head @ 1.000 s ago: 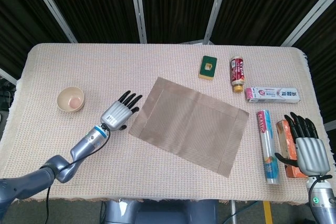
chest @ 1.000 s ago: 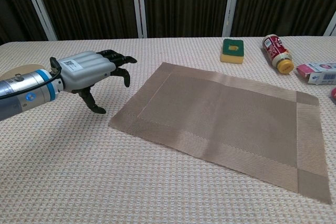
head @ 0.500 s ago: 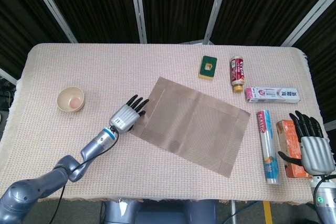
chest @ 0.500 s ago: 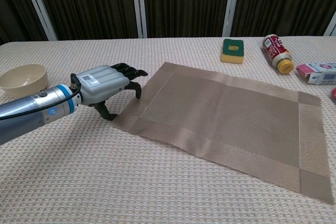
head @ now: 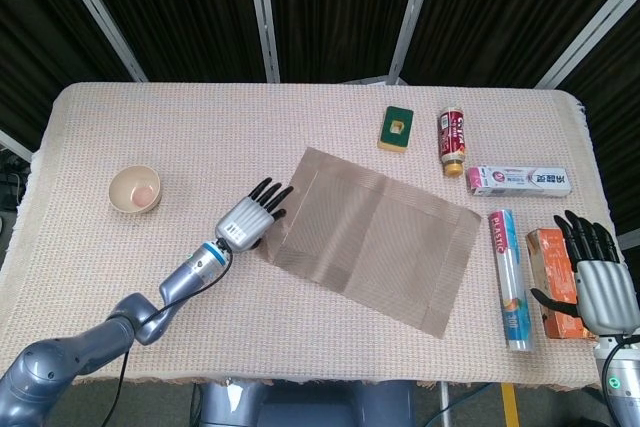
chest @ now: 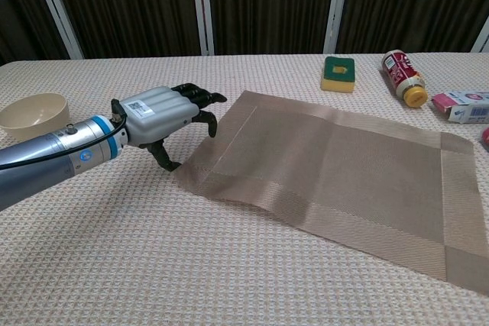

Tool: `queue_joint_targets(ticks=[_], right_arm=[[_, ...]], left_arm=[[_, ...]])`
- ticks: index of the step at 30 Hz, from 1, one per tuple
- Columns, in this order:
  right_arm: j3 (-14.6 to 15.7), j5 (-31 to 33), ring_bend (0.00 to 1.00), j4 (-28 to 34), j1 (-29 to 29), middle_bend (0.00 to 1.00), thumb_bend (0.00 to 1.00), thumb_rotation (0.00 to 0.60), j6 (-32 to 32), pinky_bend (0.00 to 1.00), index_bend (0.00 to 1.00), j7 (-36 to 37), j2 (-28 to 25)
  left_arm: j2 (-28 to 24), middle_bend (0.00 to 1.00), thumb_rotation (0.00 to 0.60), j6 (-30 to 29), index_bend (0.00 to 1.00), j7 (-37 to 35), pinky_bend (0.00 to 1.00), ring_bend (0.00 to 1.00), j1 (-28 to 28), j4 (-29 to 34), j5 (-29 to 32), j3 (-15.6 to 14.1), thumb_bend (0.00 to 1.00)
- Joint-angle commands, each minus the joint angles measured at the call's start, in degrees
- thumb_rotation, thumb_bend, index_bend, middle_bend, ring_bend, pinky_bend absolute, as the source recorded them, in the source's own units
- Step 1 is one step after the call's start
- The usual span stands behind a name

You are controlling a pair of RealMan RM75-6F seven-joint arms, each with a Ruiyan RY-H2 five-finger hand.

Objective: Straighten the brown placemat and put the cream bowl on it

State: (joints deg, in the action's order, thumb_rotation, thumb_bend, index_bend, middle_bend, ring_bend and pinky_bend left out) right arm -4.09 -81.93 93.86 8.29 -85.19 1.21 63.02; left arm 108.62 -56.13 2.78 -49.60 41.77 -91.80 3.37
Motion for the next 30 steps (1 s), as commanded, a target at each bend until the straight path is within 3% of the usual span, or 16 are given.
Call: queue_joint_targets(ticks=[1, 30], right_arm=[[-0.06, -0.22, 0.00, 0.07, -0.09, 0.00, 0.00, 0.600, -0.03, 0.00, 0.00, 0.03, -0.08], [-0.74, -1.99, 0.00, 0.66, -0.82, 0.00, 0.00, 0.600, 0.10, 0.00, 0.00, 0.94, -0.96]], left_arm=[[-0.47, 0.00, 0.600, -0.13, 0.33, 0.33, 0.00, 0.00, -0.36, 0.89, 0.36, 0.40, 0.21], [1.30, 0.00, 0.600, 5.07, 0.38, 2.03, 0.00, 0.00, 0.29, 3.11, 5.51, 0.49, 0.33]])
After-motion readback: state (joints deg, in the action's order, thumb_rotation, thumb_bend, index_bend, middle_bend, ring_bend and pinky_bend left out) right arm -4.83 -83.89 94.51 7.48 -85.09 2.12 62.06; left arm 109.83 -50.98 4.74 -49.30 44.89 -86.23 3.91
